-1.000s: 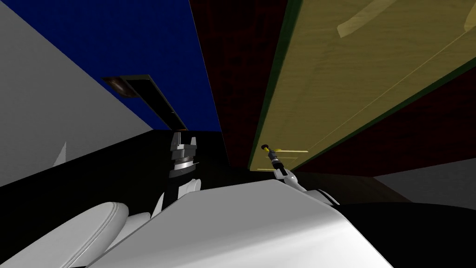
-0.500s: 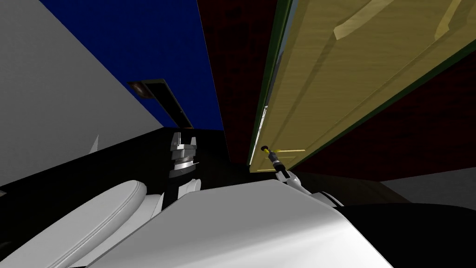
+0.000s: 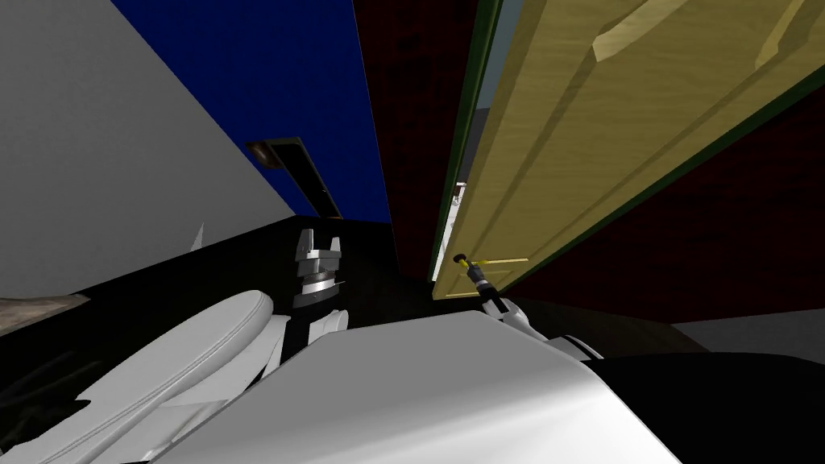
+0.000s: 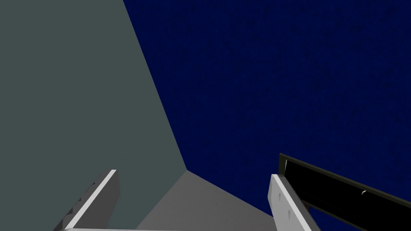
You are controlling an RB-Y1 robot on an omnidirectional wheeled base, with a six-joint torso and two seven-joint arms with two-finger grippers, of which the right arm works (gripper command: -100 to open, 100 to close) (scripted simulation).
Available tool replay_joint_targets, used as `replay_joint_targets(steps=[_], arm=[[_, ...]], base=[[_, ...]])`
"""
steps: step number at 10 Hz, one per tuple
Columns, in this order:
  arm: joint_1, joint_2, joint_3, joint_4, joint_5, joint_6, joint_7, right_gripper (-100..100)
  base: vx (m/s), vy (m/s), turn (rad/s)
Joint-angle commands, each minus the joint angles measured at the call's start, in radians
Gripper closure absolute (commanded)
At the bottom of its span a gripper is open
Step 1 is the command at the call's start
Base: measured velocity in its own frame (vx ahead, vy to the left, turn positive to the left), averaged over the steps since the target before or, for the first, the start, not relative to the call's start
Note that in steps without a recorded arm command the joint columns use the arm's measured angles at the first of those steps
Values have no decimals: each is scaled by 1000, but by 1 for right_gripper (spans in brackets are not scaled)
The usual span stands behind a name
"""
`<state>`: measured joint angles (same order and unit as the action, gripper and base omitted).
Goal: Pull the door open
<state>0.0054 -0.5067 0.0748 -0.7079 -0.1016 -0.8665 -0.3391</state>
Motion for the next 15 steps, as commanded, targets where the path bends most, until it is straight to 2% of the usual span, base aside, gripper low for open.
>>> replay_joint_targets(steps=[1,4,5,6,7,13,14,15], arm=[[23,-16,16,-5,5,-31,-18,100],[57,-52,44,-9,13,-87,-55,100],[48,-42,40,-2,13,-78,-47,100],[68,-54,53,4,16,-111,-60,100],[72,-58,56,5,16,-121,-64,100],[135,-116,93,24,23,-249,-109,100],[126,-107,91,31,24,-238,-104,100],[157,-117,111,0,35,-264,-104,100]], base=[[-207,-61,116],[-226,-93,123],[-102,-45,23],[-148,-35,127],[-196,-67,139],[-189,-94,142],[-109,-43,31],[-58,-47,-108]])
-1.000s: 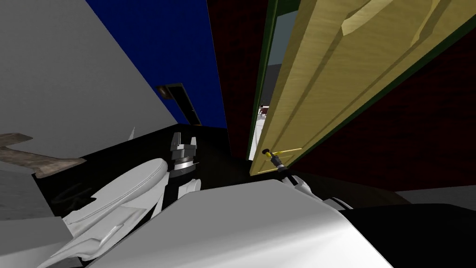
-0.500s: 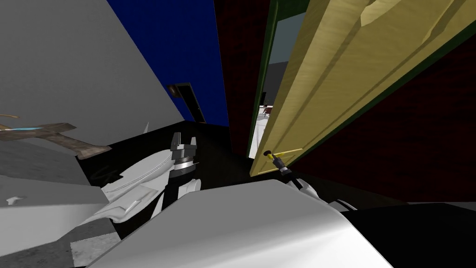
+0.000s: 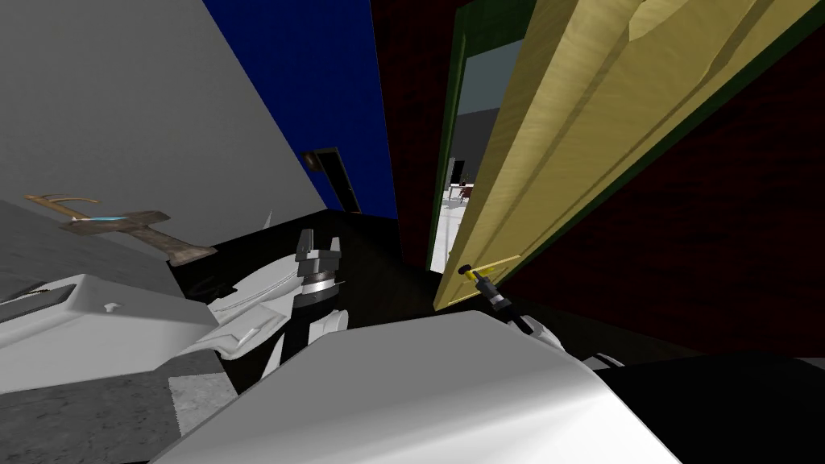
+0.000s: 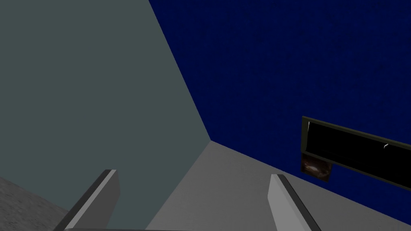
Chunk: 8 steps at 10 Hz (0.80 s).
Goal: Pull the door open
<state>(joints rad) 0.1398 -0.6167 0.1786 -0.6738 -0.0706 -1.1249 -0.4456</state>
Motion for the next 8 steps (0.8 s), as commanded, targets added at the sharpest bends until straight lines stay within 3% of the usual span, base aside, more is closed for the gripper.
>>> replay_joint_targets(steps=[1,5,8], arm=[[23,-6,7,-34,4,-5,3,100],[92,-32,51,-110,31,-57,6,100],[127,-45,73,-149,44,-83,8,100]], base=[[-59,-54,-65],[-66,-92,-36],[-127,-96,80]])
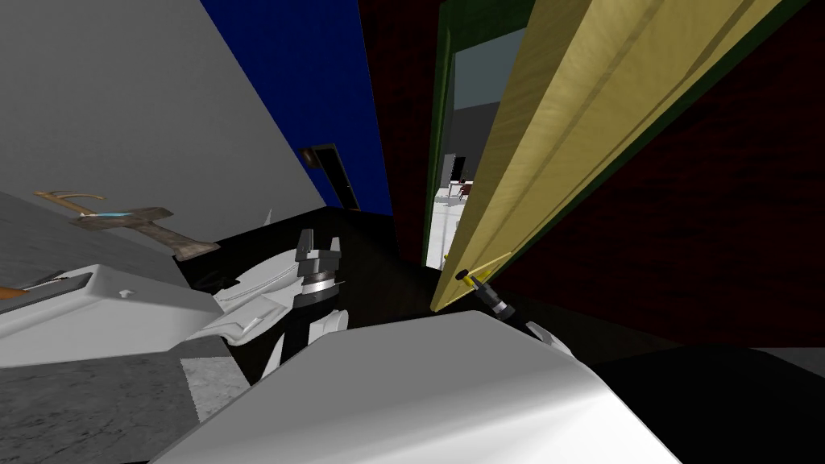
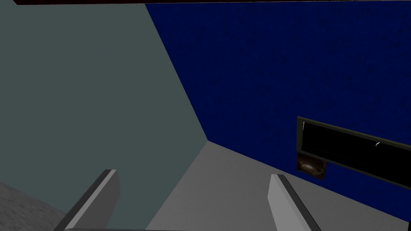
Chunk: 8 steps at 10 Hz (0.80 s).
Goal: Pull the door open
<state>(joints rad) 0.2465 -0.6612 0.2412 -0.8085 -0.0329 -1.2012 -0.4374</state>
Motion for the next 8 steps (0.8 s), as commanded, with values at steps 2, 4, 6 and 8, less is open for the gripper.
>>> replay_joint_targets(steps=[2,4,6,8], arm=[[32,-5,18,-27,11,-15,1,100],[36,-6,21,-32,12,-18,1,100],[36,-6,21,-32,12,-18,1,100],[36,-6,21,-32,12,-18,1,100]], base=[[-69,-33,39],[-46,-27,44],[-12,-6,9],[5,9,-30]])
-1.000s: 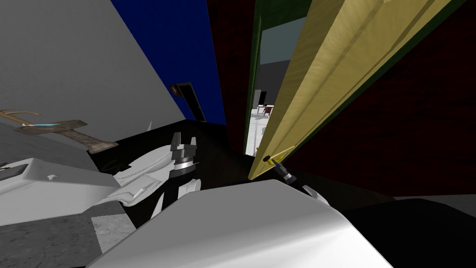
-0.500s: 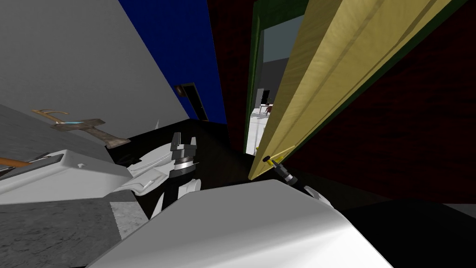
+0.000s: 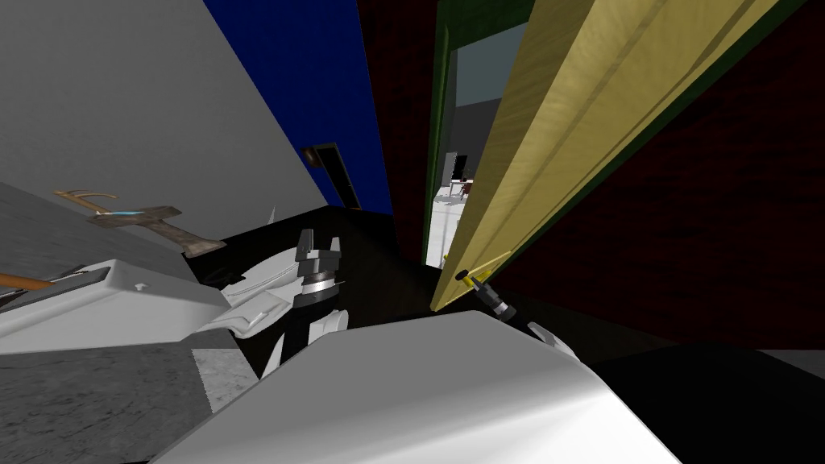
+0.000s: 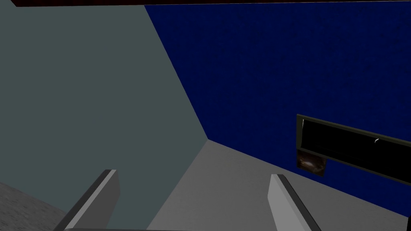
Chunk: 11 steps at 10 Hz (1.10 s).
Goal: Pull the door open
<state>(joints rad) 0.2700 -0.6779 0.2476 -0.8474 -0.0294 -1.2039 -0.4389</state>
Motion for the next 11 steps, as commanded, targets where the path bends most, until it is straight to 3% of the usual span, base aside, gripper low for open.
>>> replay_joint_targets(steps=[1,11], arm=[[12,10,15,7,9,-16,3,100],[15,9,16,4,10,-18,3,100]], base=[[-5,9,-41],[-3,-3,8]])
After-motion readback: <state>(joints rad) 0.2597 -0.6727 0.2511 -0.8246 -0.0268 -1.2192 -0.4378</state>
